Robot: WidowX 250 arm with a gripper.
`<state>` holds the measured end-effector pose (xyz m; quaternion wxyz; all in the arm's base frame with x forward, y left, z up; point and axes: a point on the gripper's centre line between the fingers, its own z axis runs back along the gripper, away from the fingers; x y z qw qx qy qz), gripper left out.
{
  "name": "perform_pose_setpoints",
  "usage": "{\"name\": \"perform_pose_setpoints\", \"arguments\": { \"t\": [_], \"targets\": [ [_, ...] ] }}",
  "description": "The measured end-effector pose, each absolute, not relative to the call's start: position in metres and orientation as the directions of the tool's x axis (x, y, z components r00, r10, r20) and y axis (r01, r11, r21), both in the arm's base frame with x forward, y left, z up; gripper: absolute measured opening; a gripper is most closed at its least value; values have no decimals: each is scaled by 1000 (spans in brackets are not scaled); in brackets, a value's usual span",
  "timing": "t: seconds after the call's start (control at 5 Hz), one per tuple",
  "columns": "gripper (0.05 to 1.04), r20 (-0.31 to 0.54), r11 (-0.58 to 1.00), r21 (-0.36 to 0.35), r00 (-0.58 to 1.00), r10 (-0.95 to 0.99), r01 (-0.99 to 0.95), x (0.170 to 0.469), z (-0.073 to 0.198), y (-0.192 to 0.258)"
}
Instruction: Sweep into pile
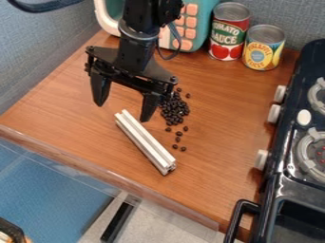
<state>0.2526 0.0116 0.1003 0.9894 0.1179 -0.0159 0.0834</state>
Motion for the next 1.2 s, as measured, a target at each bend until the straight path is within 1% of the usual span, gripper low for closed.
{"name": "perform_pose_setpoints", "arguments": {
  "t": [0.2, 0.6, 0.8, 1.0, 1.2],
  "targets": [
    [1001, 27, 957, 235, 985, 171, -173, 251, 94, 11],
    [1001, 78, 929, 191, 949, 307, -316, 256, 78, 7],
    [1001, 109, 892, 135, 901, 419, -431, 257, 71, 11],
    [1001, 128, 817, 41, 814, 567, -575, 259, 63, 17],
    [1001, 101, 735, -39, 729, 677, -677, 263, 62, 19]
  ]
}}
